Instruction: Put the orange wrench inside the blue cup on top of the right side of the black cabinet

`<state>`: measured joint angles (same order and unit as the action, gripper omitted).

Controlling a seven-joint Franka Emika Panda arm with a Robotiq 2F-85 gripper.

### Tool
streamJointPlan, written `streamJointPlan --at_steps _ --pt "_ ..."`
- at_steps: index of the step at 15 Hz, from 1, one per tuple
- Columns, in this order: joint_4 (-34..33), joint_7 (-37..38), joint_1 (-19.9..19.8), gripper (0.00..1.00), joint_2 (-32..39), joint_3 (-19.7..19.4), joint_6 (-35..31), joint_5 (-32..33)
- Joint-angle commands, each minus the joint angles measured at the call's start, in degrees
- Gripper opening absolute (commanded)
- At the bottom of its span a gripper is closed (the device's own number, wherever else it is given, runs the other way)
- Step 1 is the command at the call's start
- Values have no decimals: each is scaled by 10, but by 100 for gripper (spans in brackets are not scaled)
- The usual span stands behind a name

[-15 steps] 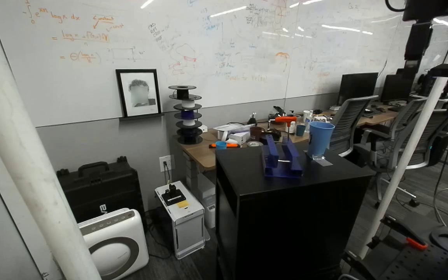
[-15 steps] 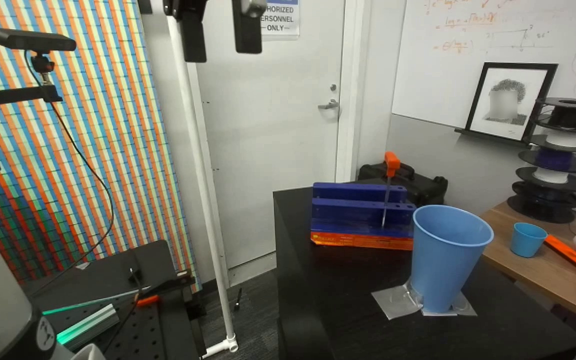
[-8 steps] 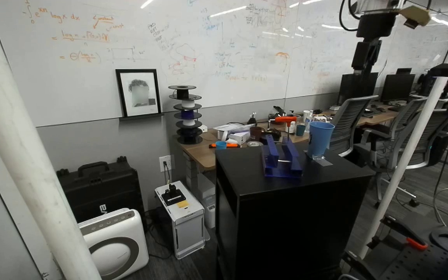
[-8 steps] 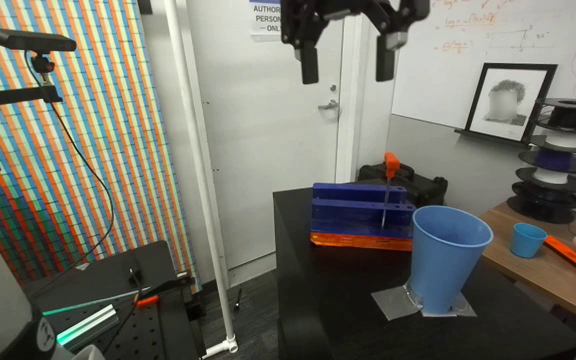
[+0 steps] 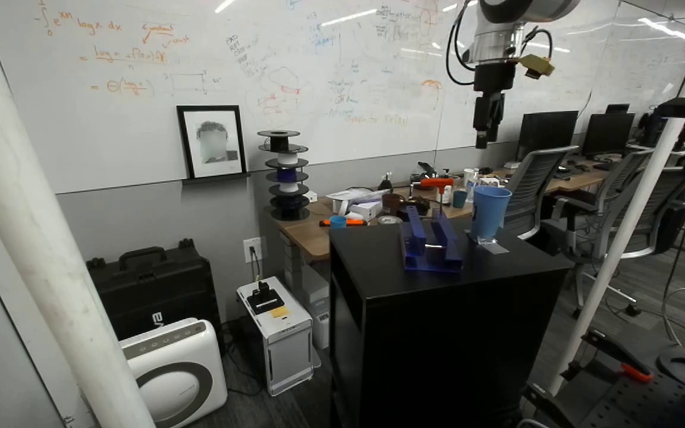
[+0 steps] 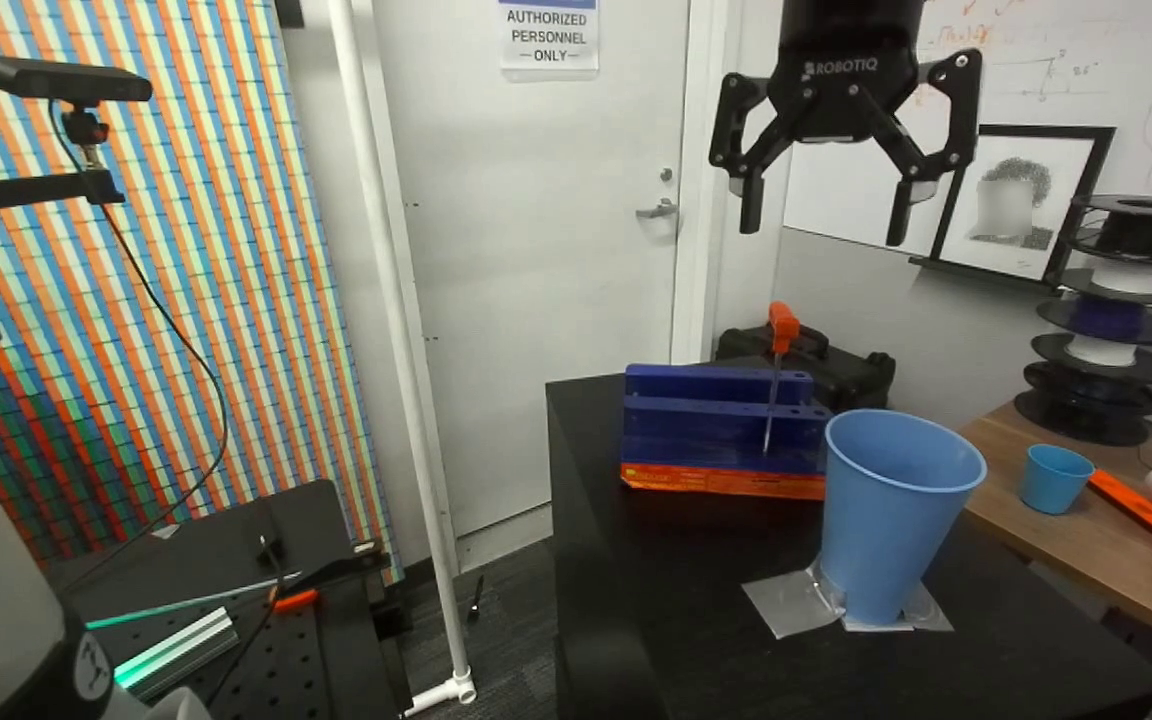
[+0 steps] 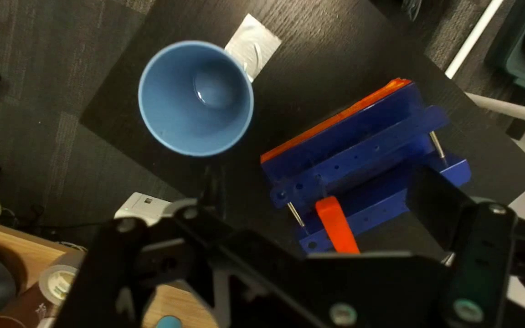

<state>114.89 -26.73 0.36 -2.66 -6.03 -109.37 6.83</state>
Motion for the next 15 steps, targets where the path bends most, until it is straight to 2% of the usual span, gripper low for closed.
streamJointPlan --at_steps 1,5,11,12,13,15 --pt "-118 -37 -3 100 101 25 45 -7" --pt "-180 -47 -7 100 173 49 71 4" --pt "-213 -44 1 100 233 79 113 33" --pt "-215 -46 2 75 238 83 116 40" --pt "-215 -46 2 72 241 85 118 46" --pt "-216 -49 2 56 245 90 120 57"
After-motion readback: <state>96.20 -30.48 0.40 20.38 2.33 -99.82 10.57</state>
